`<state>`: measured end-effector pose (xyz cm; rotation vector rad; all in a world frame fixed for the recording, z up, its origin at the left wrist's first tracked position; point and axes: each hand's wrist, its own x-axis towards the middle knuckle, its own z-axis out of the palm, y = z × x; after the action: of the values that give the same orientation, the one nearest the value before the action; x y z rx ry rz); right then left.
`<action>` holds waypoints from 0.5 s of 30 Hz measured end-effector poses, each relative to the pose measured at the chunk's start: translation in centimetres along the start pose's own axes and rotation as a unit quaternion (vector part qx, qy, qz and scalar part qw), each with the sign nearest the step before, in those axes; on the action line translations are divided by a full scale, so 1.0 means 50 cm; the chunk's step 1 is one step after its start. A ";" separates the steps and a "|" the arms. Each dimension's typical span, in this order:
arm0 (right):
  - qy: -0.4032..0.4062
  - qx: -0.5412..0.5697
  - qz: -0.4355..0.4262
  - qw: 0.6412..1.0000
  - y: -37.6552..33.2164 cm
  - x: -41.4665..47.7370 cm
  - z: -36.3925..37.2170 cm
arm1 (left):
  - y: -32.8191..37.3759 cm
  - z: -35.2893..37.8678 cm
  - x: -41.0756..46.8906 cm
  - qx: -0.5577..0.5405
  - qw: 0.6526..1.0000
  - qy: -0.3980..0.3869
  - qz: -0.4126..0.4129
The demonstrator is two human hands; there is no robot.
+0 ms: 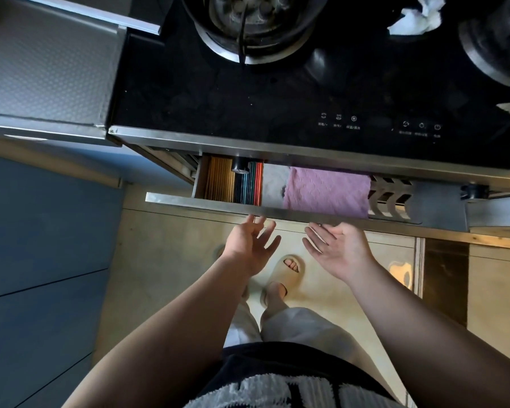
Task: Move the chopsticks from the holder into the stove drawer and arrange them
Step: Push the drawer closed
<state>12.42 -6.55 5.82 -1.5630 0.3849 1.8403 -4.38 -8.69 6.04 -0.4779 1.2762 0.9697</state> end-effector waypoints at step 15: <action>-0.052 0.001 -0.037 0.998 -0.085 0.058 0.066 | 0.033 0.096 0.078 0.024 0.997 -0.036 0.057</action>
<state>12.65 -0.54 4.70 -1.4537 0.2776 1.8537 -3.03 -2.80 4.00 -0.3339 1.2701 1.0403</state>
